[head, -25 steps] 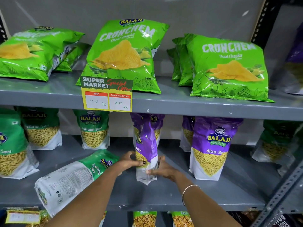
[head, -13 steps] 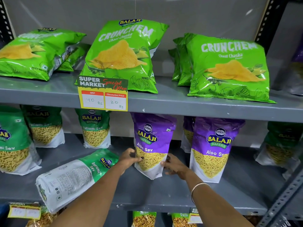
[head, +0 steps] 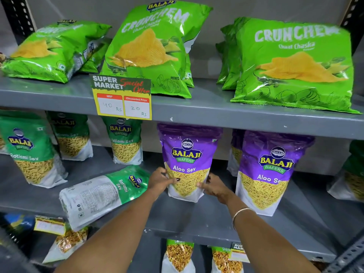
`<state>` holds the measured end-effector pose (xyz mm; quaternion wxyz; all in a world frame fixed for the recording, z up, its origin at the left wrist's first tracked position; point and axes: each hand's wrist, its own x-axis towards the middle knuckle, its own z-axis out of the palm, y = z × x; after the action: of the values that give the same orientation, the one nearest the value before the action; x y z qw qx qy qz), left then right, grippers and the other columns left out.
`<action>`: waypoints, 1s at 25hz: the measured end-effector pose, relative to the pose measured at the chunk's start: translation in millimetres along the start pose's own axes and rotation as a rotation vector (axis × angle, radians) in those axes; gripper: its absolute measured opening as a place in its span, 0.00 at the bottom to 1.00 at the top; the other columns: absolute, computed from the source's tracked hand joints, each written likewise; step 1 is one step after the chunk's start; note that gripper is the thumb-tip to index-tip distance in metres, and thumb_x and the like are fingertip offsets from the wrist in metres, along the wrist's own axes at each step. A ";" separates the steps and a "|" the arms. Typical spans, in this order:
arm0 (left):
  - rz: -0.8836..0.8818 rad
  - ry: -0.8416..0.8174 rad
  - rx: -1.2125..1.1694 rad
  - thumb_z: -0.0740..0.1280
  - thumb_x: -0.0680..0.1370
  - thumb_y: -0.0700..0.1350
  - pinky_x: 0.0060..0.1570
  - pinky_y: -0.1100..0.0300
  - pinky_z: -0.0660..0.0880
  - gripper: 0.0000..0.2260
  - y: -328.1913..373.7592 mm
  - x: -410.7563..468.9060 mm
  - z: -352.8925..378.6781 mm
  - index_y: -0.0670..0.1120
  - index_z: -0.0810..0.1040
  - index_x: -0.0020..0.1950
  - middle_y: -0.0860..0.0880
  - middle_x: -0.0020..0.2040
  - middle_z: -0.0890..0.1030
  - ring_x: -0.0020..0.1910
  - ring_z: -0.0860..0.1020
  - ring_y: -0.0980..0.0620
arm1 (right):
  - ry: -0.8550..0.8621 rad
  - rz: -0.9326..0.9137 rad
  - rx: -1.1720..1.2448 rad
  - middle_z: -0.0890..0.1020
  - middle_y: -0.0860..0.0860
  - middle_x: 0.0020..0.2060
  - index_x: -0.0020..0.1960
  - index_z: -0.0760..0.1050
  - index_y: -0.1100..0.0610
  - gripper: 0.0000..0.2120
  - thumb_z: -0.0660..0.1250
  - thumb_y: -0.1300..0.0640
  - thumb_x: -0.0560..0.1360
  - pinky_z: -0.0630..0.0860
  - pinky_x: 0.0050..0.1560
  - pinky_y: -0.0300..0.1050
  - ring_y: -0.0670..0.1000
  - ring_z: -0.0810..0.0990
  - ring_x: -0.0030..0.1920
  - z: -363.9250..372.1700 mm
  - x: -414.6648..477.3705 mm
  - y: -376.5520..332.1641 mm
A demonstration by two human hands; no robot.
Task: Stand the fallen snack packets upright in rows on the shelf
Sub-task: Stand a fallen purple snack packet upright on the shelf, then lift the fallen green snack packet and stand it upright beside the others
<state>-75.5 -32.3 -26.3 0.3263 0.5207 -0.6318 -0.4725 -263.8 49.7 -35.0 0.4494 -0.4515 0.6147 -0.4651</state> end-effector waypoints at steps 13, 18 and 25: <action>0.143 -0.018 0.746 0.68 0.72 0.53 0.58 0.55 0.73 0.22 -41.7 48.6 -150.5 0.42 0.75 0.61 0.41 0.61 0.77 0.60 0.77 0.45 | -0.071 0.733 -0.180 0.81 0.55 0.19 0.36 0.72 0.63 0.12 0.58 0.63 0.77 0.79 0.22 0.41 0.52 0.81 0.21 60.2 -3.3 -13.8; -0.131 -0.456 0.328 0.62 0.78 0.43 0.35 0.68 0.73 0.07 -79.3 63.0 -252.0 0.41 0.77 0.51 0.40 0.40 0.80 0.29 0.74 0.55 | 0.128 0.622 0.205 0.77 0.53 0.18 0.33 0.71 0.59 0.16 0.60 0.54 0.77 0.74 0.19 0.35 0.50 0.76 0.16 213.3 23.3 -17.5; -0.375 -0.677 -0.004 0.68 0.74 0.41 0.24 0.62 0.78 0.04 -94.3 61.3 -284.5 0.42 0.77 0.41 0.50 0.26 0.84 0.24 0.81 0.55 | 0.326 0.452 0.550 0.82 0.50 0.19 0.34 0.77 0.56 0.14 0.61 0.58 0.77 0.77 0.21 0.39 0.47 0.80 0.19 265.3 25.4 -49.4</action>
<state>199.7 -165.8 -22.7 0.0082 0.4410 -0.5967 -0.6704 -3.8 -27.0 -33.5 0.5411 -0.0874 0.6143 -0.5676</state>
